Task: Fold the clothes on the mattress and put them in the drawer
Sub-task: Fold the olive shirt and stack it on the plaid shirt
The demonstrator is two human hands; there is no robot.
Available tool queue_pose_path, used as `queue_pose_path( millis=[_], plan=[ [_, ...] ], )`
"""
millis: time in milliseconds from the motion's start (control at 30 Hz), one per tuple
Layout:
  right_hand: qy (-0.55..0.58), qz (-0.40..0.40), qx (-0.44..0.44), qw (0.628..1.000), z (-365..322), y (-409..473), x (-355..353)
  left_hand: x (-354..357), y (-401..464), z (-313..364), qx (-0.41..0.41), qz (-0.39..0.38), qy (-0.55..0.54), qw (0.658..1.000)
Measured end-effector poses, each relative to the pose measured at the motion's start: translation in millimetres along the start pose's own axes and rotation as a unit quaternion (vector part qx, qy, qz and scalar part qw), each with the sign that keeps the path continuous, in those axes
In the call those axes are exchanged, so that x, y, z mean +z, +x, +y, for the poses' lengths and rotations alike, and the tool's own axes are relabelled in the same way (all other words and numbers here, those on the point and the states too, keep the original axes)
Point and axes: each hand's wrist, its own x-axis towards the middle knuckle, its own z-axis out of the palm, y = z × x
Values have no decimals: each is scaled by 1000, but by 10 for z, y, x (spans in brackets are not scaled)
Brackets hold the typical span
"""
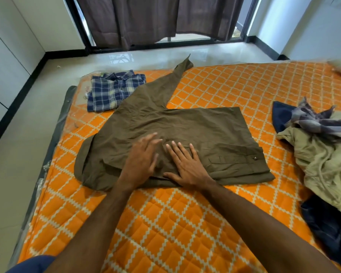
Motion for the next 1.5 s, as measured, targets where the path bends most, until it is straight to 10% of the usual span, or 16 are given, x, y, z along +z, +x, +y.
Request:
queue_pose_path(
  millis=[133,267,433,767,1300,1500],
  plan=[
    [-19,5,103,994,492,-430,-62,442,-56,-118,-6,-223,82,971],
    [5,-19,143,990,960,-1002,-116,464,-199,-194,-5,-244,116,963],
    [-69,-88,33,993,1346,-1317,-205,258,-467,-320,196,-263,202,923],
    [-38,-224,109,968,1147,-1137,-627,-58,-347,77,-60,-400,190,894],
    [-44,-334,99,936,399,-2486,-837,-496,-1484,747,-85,-534,162,825],
    [57,-357,130,923,431,-2395,-978,-600,-876,910,-125,-640,143,745]
  ],
)
